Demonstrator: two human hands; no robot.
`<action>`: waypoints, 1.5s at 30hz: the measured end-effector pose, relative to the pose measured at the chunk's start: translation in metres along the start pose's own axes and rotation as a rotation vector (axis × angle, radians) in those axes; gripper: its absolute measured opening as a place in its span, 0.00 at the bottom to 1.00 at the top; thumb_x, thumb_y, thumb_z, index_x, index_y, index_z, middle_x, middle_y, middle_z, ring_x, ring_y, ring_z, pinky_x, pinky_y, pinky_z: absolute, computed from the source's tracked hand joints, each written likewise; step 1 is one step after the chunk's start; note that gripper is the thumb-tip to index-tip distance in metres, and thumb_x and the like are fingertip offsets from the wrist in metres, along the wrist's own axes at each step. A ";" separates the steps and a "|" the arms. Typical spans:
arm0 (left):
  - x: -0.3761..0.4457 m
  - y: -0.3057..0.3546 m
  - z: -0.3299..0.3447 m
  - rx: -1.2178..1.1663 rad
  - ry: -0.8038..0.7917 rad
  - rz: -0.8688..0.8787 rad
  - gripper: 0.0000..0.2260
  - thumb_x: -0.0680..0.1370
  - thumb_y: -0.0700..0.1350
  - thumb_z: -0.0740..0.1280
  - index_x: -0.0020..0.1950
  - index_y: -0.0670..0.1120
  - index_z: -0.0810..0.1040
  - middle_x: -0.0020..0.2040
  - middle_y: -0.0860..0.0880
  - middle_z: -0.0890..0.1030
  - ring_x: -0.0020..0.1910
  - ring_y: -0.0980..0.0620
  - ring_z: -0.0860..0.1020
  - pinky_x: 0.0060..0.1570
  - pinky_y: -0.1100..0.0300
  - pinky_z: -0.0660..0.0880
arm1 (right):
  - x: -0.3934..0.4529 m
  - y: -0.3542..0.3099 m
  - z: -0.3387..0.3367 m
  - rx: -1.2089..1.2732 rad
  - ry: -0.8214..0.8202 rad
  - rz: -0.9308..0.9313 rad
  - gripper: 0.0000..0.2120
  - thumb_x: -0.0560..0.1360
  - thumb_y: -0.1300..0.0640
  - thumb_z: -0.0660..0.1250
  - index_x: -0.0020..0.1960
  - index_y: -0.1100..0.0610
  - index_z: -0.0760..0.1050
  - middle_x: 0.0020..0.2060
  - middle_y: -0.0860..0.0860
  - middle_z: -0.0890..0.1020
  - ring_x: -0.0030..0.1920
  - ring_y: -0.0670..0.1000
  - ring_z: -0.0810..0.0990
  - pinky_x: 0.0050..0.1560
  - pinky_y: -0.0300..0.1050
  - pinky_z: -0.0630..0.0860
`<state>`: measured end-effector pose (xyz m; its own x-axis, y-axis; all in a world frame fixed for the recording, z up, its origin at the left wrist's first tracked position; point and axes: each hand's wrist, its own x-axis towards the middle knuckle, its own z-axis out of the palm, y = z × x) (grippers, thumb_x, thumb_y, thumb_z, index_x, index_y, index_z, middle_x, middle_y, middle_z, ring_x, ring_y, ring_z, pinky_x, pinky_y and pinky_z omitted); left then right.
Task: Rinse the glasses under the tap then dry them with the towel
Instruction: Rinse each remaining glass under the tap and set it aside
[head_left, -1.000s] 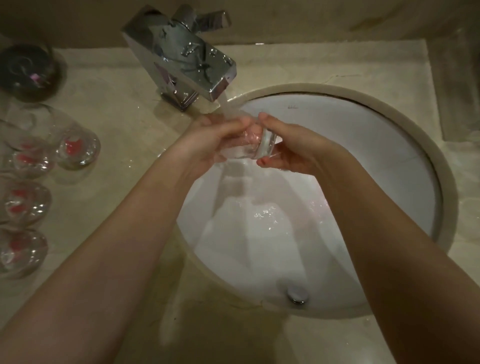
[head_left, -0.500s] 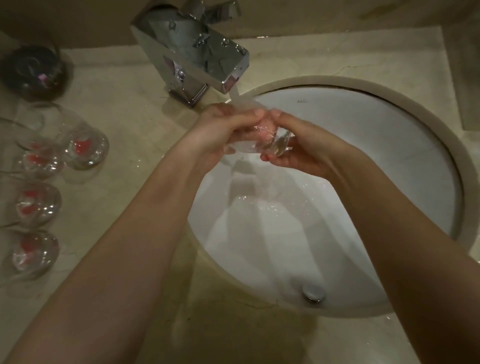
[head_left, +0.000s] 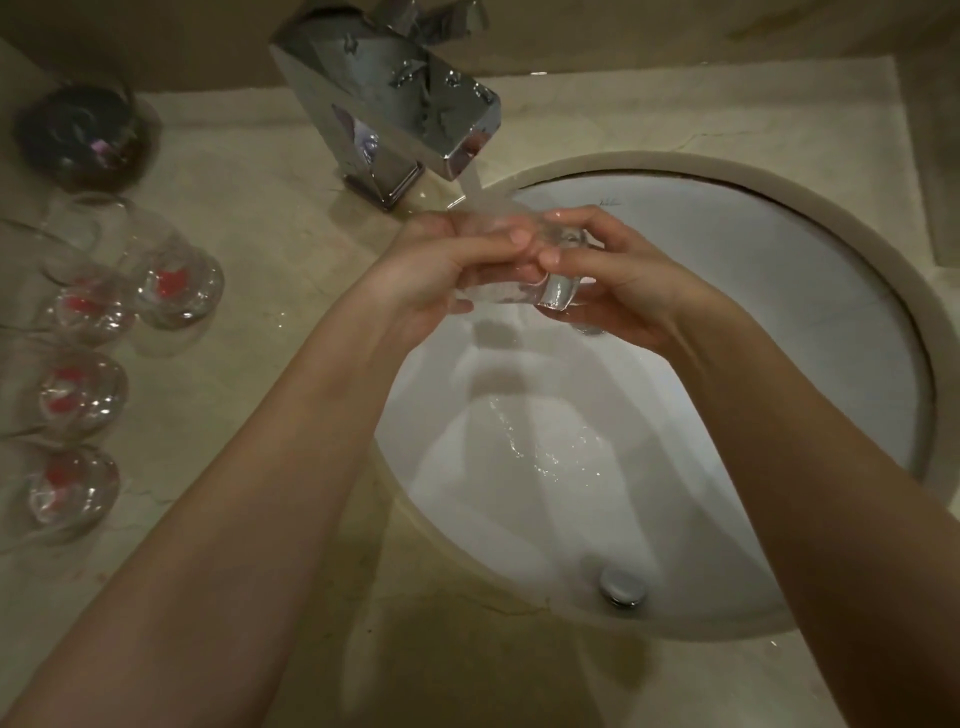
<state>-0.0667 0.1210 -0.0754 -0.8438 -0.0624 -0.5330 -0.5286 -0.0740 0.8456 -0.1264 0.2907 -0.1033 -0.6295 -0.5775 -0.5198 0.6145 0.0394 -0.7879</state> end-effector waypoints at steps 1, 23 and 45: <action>-0.001 0.000 0.001 0.018 -0.015 0.005 0.06 0.76 0.44 0.70 0.52 0.48 0.82 0.40 0.50 0.86 0.45 0.55 0.84 0.58 0.48 0.67 | 0.000 0.000 -0.001 -0.001 0.004 -0.002 0.15 0.70 0.60 0.72 0.55 0.52 0.75 0.49 0.50 0.81 0.46 0.52 0.82 0.49 0.48 0.80; 0.019 -0.044 0.041 -0.378 0.447 0.136 0.36 0.67 0.67 0.68 0.71 0.52 0.69 0.64 0.48 0.79 0.58 0.48 0.81 0.59 0.46 0.78 | 0.014 0.030 0.050 0.024 0.207 -0.003 0.30 0.77 0.33 0.55 0.56 0.56 0.80 0.50 0.59 0.85 0.52 0.58 0.84 0.54 0.57 0.80; 0.014 -0.050 0.035 -0.460 0.389 0.172 0.23 0.73 0.57 0.69 0.68 0.57 0.71 0.64 0.50 0.79 0.56 0.50 0.82 0.53 0.52 0.80 | 0.018 0.032 0.060 0.233 0.219 0.094 0.26 0.75 0.32 0.57 0.52 0.52 0.80 0.50 0.53 0.86 0.52 0.55 0.84 0.60 0.56 0.77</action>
<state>-0.0556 0.1587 -0.1244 -0.7721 -0.4629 -0.4355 -0.2216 -0.4462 0.8671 -0.0893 0.2331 -0.1181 -0.6363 -0.3902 -0.6654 0.7512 -0.1174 -0.6495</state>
